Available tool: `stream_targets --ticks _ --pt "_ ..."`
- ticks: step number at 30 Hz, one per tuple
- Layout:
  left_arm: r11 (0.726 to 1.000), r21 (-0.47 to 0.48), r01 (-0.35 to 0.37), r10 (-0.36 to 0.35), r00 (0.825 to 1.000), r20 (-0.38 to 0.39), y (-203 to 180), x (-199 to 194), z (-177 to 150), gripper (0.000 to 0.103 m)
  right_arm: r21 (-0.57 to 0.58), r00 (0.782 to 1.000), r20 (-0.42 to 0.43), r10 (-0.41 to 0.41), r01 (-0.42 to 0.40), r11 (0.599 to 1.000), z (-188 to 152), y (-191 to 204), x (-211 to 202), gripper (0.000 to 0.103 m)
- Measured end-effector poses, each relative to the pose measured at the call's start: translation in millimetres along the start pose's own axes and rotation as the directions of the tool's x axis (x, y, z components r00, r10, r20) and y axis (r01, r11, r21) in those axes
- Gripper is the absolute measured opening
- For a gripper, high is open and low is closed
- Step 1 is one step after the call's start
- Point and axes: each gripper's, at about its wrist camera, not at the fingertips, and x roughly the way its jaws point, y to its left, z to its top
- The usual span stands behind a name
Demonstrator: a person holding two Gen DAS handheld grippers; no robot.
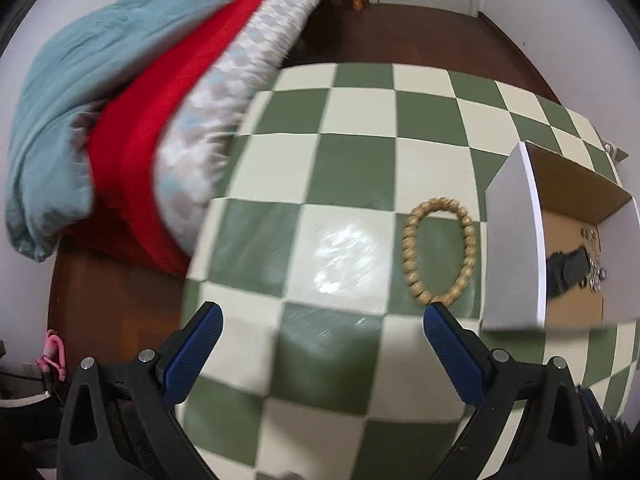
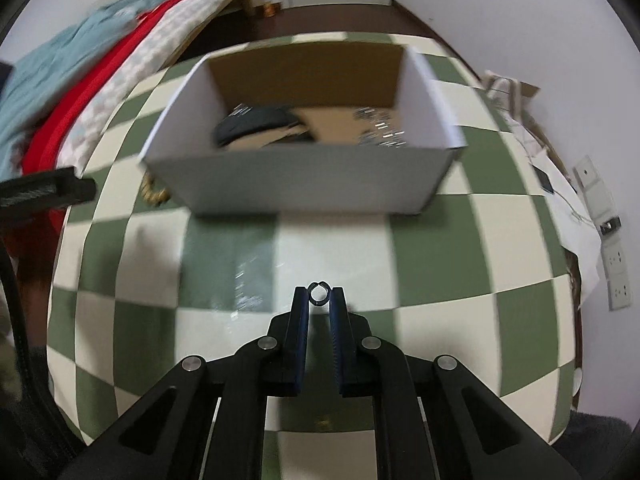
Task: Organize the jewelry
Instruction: 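Grasp the wooden bead bracelet with the left gripper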
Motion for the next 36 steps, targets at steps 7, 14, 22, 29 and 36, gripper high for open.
stream_targets --ticks 7,14,22,29,36 --pt "0.998 0.034 0.053 -0.053 0.999 -0.008 -26.2 20.1 22.6 0.094 0.083 1.0 0.008 -0.027 0.027 0.996 14.0 -40.3 -1.8 0.011" --pt "0.997 0.009 0.071 -0.071 0.997 0.016 -20.3 14.9 34.1 0.075 0.137 1.0 0.014 -0.025 0.023 0.99 13.4 -54.8 0.7 0.011" --pt "0.996 0.063 0.066 -0.062 0.996 -0.06 -24.3 48.3 25.9 0.063 0.159 1.0 0.016 -0.027 0.024 0.987 18.2 -62.2 3.6 0.011" --pt "0.982 0.163 0.092 -0.089 0.996 -0.029 -39.3 43.5 17.9 0.007 0.157 0.999 0.011 -0.034 0.032 0.987 18.1 -61.4 3.5 0.011" --pt "0.987 0.136 0.083 -0.085 0.996 0.005 -26.4 17.9 -20.6 0.007 0.137 0.999 0.034 -0.02 0.015 0.991 21.0 -54.8 -9.4 0.011"
